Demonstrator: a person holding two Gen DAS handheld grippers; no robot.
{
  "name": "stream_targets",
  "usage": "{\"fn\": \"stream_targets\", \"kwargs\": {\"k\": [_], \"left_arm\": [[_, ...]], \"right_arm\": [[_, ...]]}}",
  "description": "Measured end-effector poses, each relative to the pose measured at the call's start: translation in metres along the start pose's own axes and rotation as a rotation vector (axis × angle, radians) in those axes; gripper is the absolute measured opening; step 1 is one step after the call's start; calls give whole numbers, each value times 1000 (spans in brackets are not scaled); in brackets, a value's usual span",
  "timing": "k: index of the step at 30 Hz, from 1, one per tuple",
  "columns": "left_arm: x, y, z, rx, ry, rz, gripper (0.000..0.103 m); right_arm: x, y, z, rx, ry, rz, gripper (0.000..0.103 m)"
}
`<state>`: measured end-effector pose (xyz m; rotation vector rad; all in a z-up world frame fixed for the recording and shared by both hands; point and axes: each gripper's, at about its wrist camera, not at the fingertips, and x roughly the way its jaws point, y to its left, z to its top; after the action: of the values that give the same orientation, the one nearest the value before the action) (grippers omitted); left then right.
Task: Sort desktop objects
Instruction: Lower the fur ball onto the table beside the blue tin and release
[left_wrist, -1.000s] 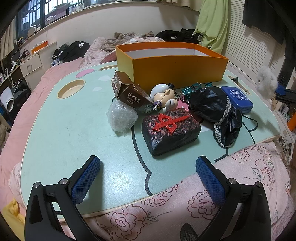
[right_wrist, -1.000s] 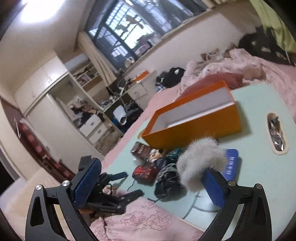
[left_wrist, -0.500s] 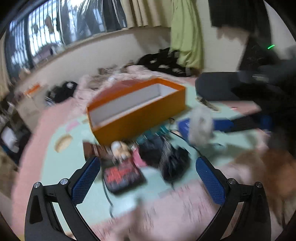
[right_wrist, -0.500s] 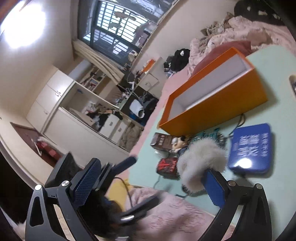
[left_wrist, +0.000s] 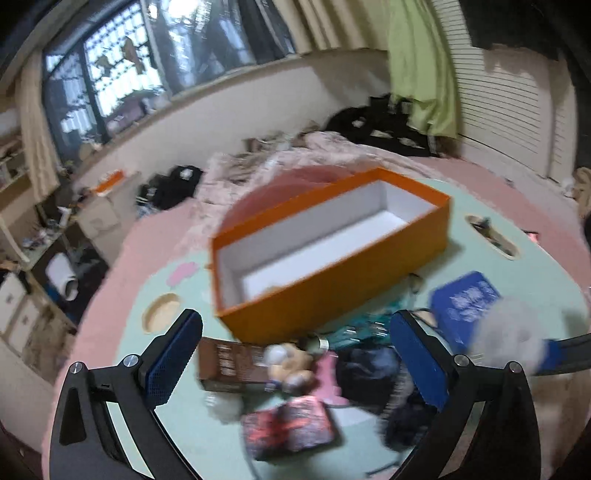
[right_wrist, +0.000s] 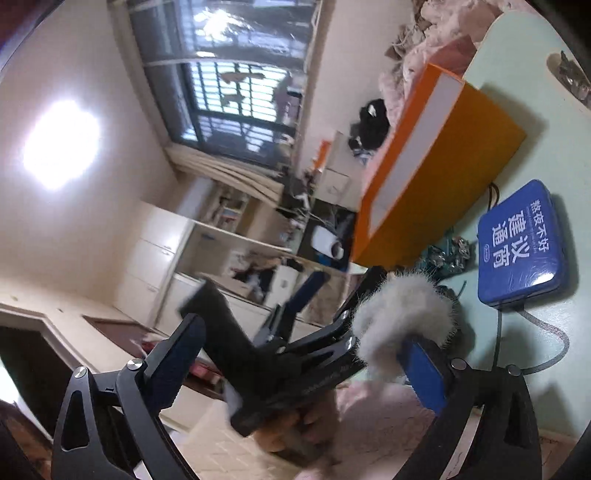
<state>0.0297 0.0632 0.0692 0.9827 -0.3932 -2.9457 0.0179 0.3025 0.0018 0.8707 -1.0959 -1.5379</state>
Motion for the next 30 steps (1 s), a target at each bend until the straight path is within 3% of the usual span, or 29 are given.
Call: {"fn": "stream_targets", "kwargs": {"k": [1, 3, 5, 6, 12, 15, 17, 20, 22, 25, 27, 30], "left_arm": [[-8, 0, 3, -21, -17, -40, 101], [-20, 8, 2, -85, -48, -223, 101], [-26, 6, -1, -93, -52, -345, 101], [-29, 2, -3, -77, -56, -364, 101], [-27, -9, -3, -24, -71, -209, 101], [-16, -5, -3, -2, -51, -74, 101], [-10, 7, -3, -43, -31, -96, 98], [-25, 20, -6, -114, -89, -240, 97], [-36, 16, -6, -90, -108, -309, 97], [-39, -9, -8, 13, -110, -293, 97], [-40, -21, -10, 65, -117, -258, 97], [-36, -19, -6, 67, -107, -203, 97]], "right_arm": [[-3, 1, 1, -7, -13, -20, 100], [-8, -3, 3, 5, -45, -28, 100], [-8, -11, 5, 67, -46, 34, 100], [-7, -15, 4, 102, -35, 80, 100], [-10, -17, 0, 152, -16, 156, 103], [-17, -11, -1, 145, -12, 206, 103], [-22, -4, -1, 110, -26, 181, 103], [-23, -6, -1, 126, -38, 162, 103], [-19, -13, 0, 155, -41, 160, 103], [-13, -19, -2, 191, -31, 182, 103], [-13, -17, -2, 185, -41, 140, 103], [-12, -20, -1, 208, -37, 167, 103]]}}
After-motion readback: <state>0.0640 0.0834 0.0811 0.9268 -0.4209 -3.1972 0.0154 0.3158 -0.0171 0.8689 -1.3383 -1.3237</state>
